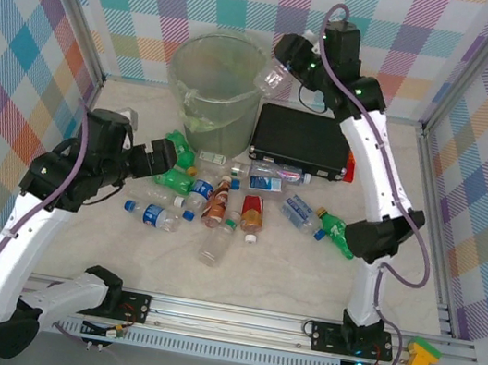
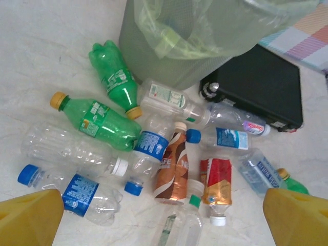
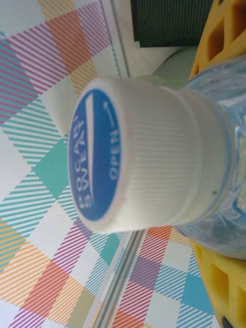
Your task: Put the plastic bottles in the bin
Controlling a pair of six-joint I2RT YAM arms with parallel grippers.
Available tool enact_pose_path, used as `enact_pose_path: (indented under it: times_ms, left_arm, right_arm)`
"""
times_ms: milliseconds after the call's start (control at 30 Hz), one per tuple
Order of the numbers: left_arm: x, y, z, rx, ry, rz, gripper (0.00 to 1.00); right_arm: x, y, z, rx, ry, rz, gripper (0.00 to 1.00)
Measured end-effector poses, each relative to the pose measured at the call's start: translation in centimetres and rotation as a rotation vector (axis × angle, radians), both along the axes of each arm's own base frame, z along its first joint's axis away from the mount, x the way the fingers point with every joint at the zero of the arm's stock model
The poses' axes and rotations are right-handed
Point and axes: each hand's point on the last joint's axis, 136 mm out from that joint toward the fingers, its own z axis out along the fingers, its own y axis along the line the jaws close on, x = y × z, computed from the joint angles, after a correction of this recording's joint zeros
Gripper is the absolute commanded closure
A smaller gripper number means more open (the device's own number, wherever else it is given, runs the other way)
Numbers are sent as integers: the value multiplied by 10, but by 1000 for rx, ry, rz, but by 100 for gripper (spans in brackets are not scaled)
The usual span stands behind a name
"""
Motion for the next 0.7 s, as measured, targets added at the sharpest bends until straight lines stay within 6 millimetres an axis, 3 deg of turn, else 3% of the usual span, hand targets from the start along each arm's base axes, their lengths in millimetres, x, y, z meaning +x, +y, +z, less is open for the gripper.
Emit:
enact_pose_path:
  times_ms: [133, 433, 700]
  left_arm:
    - [3, -2, 12, -22, -22, 9, 0]
    - [10, -14, 12, -80, -19, -18, 0]
    - [3, -23, 8, -124, -32, -73, 0]
  right_arm:
    - [15, 11, -3, 26, -31, 13, 41]
    - [41, 42, -5, 91, -122, 33, 42]
    - [48, 69, -36, 27, -129, 54, 41]
